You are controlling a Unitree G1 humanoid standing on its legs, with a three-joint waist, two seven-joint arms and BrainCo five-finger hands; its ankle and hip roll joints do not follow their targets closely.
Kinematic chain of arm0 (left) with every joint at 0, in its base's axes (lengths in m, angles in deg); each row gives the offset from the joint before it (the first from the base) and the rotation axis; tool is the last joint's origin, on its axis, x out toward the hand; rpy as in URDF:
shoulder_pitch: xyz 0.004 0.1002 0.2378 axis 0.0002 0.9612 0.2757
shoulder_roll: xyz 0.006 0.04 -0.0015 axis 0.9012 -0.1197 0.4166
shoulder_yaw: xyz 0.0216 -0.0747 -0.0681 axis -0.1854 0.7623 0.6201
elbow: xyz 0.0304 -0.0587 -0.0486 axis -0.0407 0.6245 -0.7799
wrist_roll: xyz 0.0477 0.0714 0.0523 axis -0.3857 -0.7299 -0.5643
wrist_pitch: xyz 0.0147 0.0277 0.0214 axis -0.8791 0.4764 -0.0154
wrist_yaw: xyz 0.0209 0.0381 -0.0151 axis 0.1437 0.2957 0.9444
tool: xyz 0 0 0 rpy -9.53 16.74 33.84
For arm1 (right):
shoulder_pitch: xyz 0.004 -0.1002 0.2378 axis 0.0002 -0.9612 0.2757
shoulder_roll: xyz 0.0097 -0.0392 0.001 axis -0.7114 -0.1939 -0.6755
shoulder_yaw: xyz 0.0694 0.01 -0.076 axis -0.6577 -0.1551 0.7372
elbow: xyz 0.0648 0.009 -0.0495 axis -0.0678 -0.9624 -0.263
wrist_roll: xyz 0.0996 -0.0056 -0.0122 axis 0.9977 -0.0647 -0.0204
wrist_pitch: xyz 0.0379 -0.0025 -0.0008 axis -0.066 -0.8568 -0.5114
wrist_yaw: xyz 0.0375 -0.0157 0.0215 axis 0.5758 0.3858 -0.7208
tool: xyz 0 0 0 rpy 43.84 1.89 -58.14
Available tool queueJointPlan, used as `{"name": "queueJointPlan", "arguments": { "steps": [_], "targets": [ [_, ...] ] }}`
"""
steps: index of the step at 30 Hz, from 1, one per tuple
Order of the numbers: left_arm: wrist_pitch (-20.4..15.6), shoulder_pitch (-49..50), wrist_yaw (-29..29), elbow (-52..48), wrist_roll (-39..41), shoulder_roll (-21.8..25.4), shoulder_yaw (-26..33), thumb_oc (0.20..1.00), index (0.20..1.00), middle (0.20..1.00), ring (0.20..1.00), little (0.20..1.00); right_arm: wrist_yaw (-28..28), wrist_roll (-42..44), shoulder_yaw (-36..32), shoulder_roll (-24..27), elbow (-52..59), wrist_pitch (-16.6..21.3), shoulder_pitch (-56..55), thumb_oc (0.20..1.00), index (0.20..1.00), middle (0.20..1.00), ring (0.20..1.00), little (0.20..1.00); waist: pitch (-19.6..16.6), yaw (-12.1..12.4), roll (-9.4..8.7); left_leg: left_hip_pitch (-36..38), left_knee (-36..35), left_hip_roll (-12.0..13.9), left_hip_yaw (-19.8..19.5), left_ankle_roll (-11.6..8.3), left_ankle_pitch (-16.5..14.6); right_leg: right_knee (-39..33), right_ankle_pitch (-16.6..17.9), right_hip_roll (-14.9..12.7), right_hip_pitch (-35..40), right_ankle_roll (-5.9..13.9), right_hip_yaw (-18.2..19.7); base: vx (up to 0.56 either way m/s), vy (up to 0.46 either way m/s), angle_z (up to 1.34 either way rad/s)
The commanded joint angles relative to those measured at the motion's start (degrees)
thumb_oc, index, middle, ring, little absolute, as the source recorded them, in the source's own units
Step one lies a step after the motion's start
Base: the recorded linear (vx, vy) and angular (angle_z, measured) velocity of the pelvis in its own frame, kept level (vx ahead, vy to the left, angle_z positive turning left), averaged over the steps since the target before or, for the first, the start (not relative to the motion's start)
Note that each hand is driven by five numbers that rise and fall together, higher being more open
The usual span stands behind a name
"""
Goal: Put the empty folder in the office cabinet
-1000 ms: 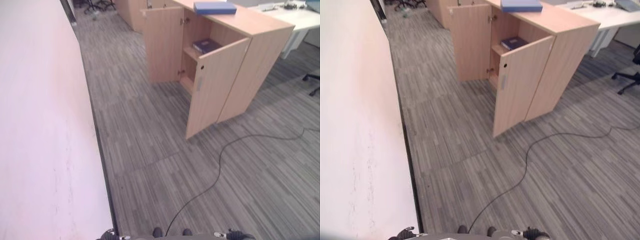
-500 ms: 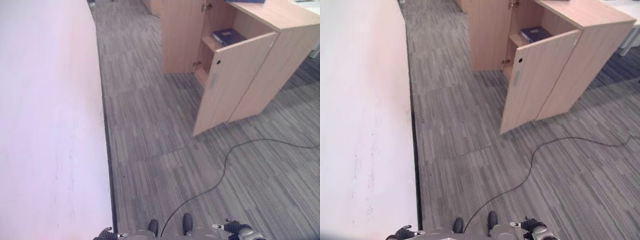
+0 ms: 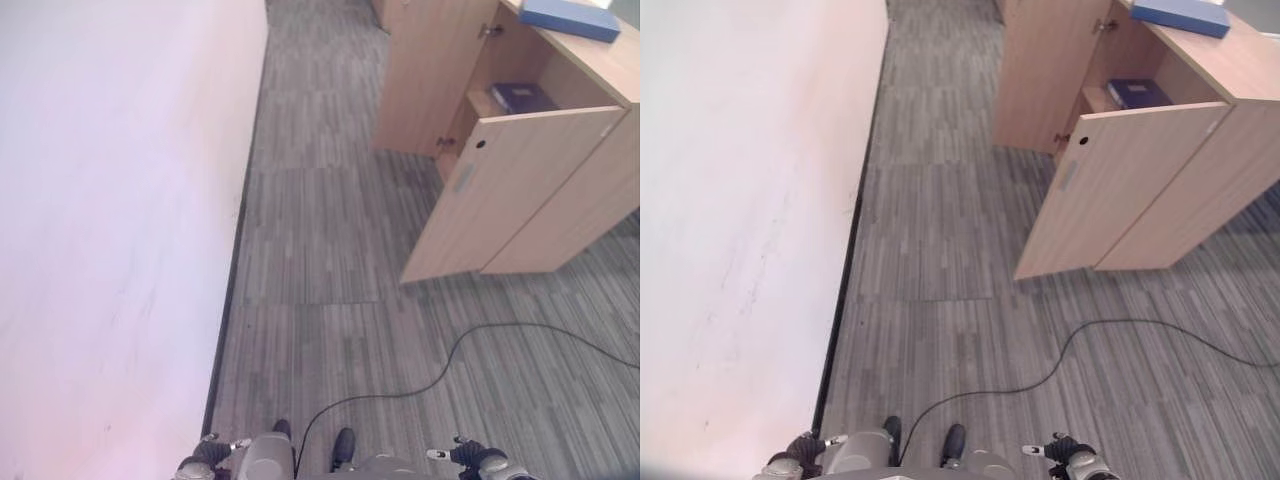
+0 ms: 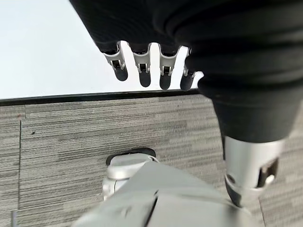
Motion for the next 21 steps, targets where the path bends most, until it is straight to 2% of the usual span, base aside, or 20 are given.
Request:
{"name": "queueJointPlan", "arguments": {
  "steps": [1,2,3,5,8,9,15,18,21],
  "targets": [
    [-0.65,0.83,0.44,-0.63,1.13,-1.26,0.59,1.0,1.0,1.0,1.0,1.0,0.82,-2.14,1.06,1.27,-0.31,0.16,-0.07,1.0,1.0,1.0,1.0,1.0,-0.37,0.76,0.41,-1.37,0.24,0.32,-0.48,2.42,-5.86,5.18,-3.35,-2.81,0.28,11.44,3.58,0.05,-0.044,0.36],
    [-0.71,1.26,0.54,-0.73,1.42,-1.14,1.23,1.0,1.0,1.0,1.0,1.0,0.89,-2.75,1.52,1.2,-0.34,0.11,0.12,1.0,1.0,1.0,1.0,1.0,-0.15,1.79,0.61,-2.47,-3.93,1.06,0.11,1.27,-1.62,4.62,-3.74,-2.29,1.78,11.67,3.13,0.14,-0.061,0.29],
    [-0.75,1.7,0.58,-0.64,1.74,-1.12,1.67,1.0,1.0,1.0,1.0,1.0,0.94,-3.04,1.67,1.21,-0.2,0.16,0.27,1.0,1.0,1.0,1.0,1.0,-0.24,2.4,0.68,-3.0,-5.86,1.59,0.28,0.47,-1.17,4.29,-4.48,-2.06,2.95,12.07,3.19,0.16,-0.038,0.2],
    [-0.81,2.38,0.53,-0.55,2.22,-1.19,2.38,1.0,1.0,1.0,1.0,1.0,1.13,-3.22,1.72,1.06,0.02,0.29,0.38,1.0,1.0,1.0,1.0,1.0,-0.08,3.38,0.98,-3.3,-10.61,2.12,1.19,0.5,1.77,4.11,-4.34,-1.63,3.92,12.1,3.06,0.09,-0.006,0.03],
    [-0.9,3.14,0.53,-0.58,2.91,-1.34,3.02,1.0,1.0,1.0,1.0,1.0,1.28,-3.31,1.87,0.96,0.21,0.41,0.59,1.0,1.0,1.0,1.0,1.0,-0.18,4.27,1.57,-2.91,-14.6,2.23,0.62,0.26,3.02,4.1,-5.04,-1.22,5.39,12.13,3.49,0.15,0.029,-0.09],
    [-0.88,3.98,0.51,-0.04,3.29,-1.7,3.51,1.0,1.0,1.0,1.0,1.0,1.35,-3.47,2.08,0.85,0.54,0.57,0.65,1.0,1.0,1.0,1.0,1.0,-0.72,4.99,2.28,-2.11,-17.59,2.43,-0.82,-0.12,4.36,3.86,-5.8,-0.74,7.09,12.19,4.23,0.22,0.076,-0.05],
    [-0.68,5.23,0.6,0.38,3.84,-2.21,4.16,1.0,1.0,1.0,1.0,1.0,1.06,-4.01,2.47,0.09,0.42,0.46,0.26,1.0,1.0,1.0,1.0,1.0,-2.74,6.2,3.85,-0.53,-19.0,4.22,0.15,-1.12,7.12,2.2,-7.07,0.04,10.85,12.04,4.85,0.2,0.09,-0.05],
    [-0.75,5.05,0.61,0.15,3.63,-1.98,4.07,1.0,1.0,1.0,1.0,1.0,0.94,-4.48,2.53,-0.63,-0.52,0.41,-0.33,1.0,1.0,1.0,1.0,1.0,-3.61,6.88,3.57,0.05,-19.0,4.05,0.31,-1.19,8.1,1.13,-7.22,-0.57,11.69,12.5,4.17,0.2,0.117,-0.08],
    [-0.86,4.94,0.6,0.24,3.29,-1.55,4.06,1.0,1.0,1.0,1.0,1.0,0.73,-4.71,2.55,-1.3,-1.23,0.26,-0.96,1.0,1.0,1.0,1.0,1.0,-4.31,7.48,2.99,0.34,-18.85,3.11,0.57,-0.36,7.4,0.72,-7.37,-2.2,12.27,13.55,3.73,0.19,0.168,0.01]
  ]
}}
